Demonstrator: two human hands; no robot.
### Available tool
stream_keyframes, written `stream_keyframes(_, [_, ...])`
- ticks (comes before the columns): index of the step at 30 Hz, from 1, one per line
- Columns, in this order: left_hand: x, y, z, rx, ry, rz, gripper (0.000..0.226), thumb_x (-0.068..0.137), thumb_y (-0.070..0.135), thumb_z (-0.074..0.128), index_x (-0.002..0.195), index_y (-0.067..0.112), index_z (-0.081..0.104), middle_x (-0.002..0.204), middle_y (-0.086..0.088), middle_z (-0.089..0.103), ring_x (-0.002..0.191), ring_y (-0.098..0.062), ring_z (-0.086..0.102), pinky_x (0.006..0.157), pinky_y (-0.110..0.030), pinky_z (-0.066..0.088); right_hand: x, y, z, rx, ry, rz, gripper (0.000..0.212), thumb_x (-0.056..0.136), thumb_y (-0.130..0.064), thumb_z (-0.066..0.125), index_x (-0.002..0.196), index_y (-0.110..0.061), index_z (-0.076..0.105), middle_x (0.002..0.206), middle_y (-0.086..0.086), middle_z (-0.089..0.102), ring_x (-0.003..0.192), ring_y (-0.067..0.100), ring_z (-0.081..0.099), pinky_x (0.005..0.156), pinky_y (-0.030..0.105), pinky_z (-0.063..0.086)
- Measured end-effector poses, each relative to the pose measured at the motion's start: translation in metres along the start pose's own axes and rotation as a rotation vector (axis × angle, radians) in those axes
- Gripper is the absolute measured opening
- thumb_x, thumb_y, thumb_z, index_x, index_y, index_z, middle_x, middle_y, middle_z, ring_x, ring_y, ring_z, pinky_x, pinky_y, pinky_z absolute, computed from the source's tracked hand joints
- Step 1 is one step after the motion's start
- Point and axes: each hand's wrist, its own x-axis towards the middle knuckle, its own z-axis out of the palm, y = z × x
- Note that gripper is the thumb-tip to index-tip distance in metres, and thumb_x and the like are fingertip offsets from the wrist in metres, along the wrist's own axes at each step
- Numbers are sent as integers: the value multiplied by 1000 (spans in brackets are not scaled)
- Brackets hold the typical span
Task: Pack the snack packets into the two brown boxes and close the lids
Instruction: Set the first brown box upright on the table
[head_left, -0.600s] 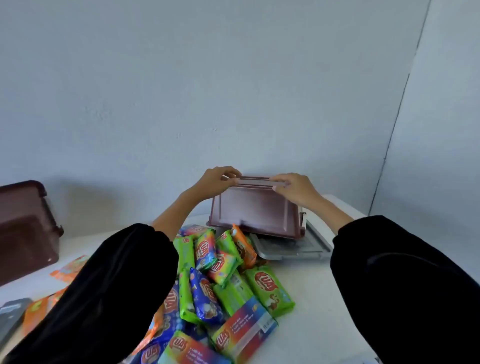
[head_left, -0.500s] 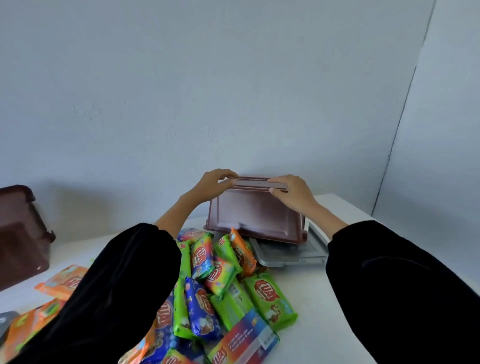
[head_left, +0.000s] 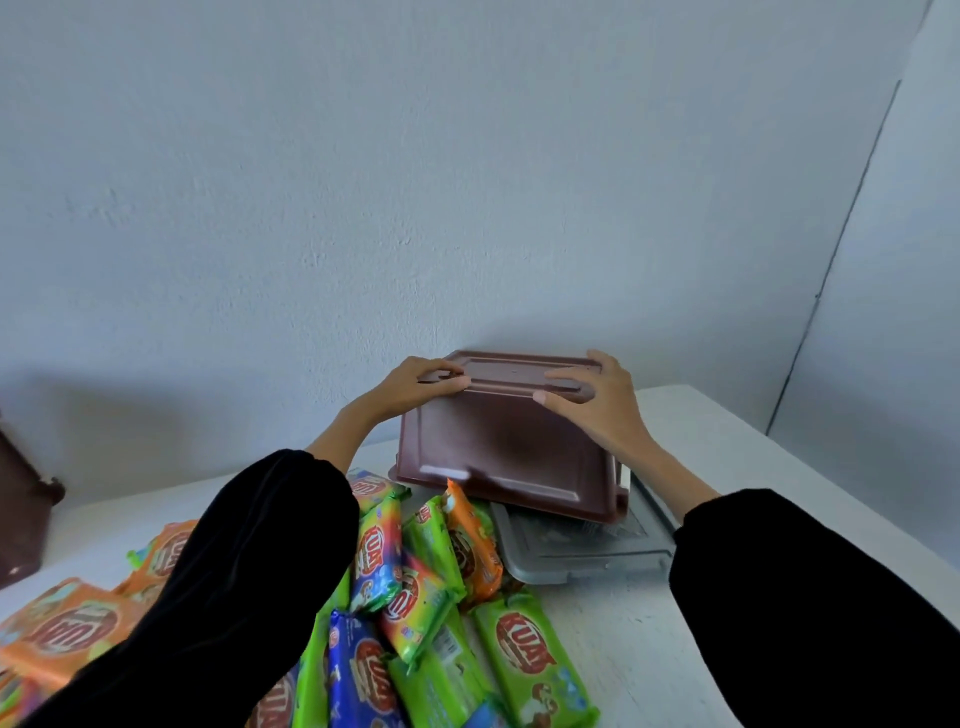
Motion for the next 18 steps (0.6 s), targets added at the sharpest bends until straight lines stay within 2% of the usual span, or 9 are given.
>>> stream_keyframes(3, [-3, 1, 3, 60, 13, 17, 71, 60, 63, 69, 122, 31, 58, 120, 4, 53, 110, -10, 45, 94, -25, 32, -13, 5, 2, 82, 67, 28, 44, 72, -45, 73, 113, -34, 63, 152, 6, 23, 143, 21, 18, 114, 36, 20])
stream_keyframes(5, [-3, 4, 6, 56, 54, 11, 64, 64, 51, 77, 122, 32, 58, 117, 6, 49, 109, -9, 42, 94, -24, 32, -18, 7, 1, 157, 85, 61, 43, 72, -42, 74, 113, -33, 64, 151, 7, 27, 142, 20, 20, 113, 34, 22])
stream_keyframes(7, [-3, 11, 10, 36, 91, 13, 55, 69, 37, 79, 120, 30, 60, 115, 6, 49, 113, -13, 45, 93, -23, 30, -20, 11, -3, 185, 86, 50, 38, 72, -40, 75, 108, -31, 67, 144, 6, 40, 138, 19, 31, 109, 32, 27])
stream_keyframes(10, [-9, 28, 14, 25, 153, 11, 53, 68, 33, 80, 118, 29, 62, 128, 1, 51, 123, -16, 44, 96, -20, 28, -19, 18, -17, 240, 65, 23, 36, 74, -37, 74, 109, -28, 69, 140, 4, 46, 132, 17, 38, 106, 27, 28])
stream_keyframes(13, [-16, 55, 18, 28, 229, 16, 53, 68, 30, 81, 118, 24, 63, 132, 0, 52, 123, -15, 46, 93, -18, 29, -13, 27, -39, 251, 44, -37, 37, 76, -35, 73, 112, -27, 67, 140, 3, 46, 131, 17, 39, 103, 23, 27])
stream_keyframes(18, [-36, 113, 35, 48, 364, 8, 58, 64, 39, 82, 118, 27, 63, 141, -3, 46, 129, -19, 43, 110, -34, 31, -9, 42, -92, 266, -5, -163, 38, 77, -35, 72, 113, -28, 66, 137, 0, 48, 130, 15, 40, 100, 19, 26])
